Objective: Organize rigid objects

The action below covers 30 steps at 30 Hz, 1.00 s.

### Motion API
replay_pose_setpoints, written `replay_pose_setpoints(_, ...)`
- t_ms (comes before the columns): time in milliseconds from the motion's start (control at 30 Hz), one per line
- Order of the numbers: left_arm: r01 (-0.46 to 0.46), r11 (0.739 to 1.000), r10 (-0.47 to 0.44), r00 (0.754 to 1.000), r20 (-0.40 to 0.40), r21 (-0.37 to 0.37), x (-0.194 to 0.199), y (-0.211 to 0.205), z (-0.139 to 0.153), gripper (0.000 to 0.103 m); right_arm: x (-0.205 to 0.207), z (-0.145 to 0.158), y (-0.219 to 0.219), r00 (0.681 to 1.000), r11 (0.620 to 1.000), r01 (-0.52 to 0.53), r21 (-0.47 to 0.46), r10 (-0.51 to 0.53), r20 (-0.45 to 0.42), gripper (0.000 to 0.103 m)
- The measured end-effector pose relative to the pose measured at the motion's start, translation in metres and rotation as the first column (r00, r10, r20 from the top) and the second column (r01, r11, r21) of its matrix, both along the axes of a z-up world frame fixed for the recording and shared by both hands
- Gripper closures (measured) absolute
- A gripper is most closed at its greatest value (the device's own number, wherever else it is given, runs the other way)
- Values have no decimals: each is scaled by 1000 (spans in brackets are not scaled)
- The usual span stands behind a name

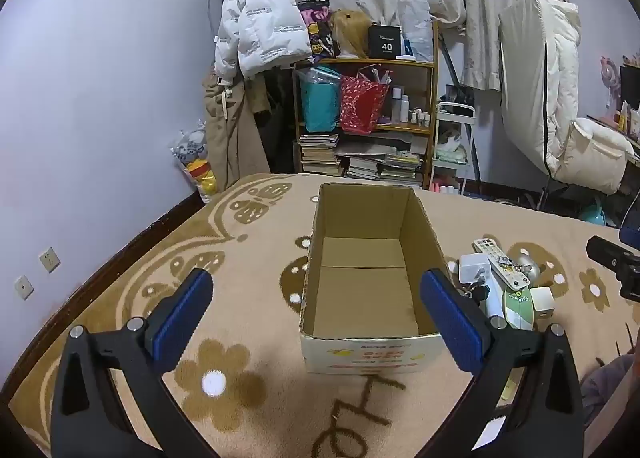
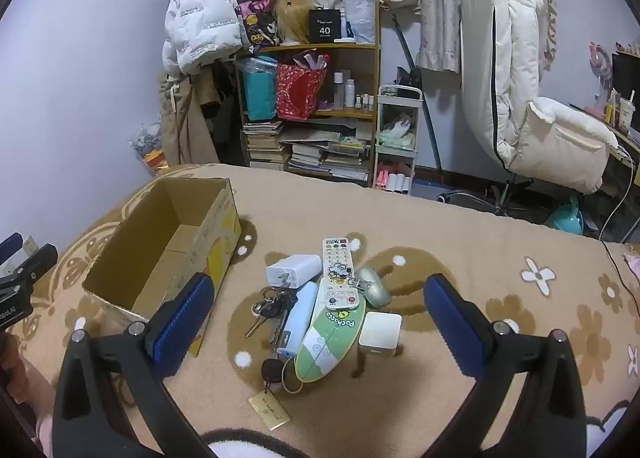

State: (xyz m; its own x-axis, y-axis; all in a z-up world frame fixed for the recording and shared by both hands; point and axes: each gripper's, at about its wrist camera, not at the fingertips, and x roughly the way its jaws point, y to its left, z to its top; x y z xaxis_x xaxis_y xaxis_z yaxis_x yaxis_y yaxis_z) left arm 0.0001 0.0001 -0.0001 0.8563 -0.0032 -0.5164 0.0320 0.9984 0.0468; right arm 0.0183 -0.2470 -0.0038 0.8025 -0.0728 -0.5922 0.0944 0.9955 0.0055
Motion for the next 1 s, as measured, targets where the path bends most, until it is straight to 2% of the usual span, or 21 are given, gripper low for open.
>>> replay_pose_setpoints(1000,-3,1000,3,1000,-17,-4,4,10,-6,0,1,-2,1,1000,1000,-1,-15,1,0,0)
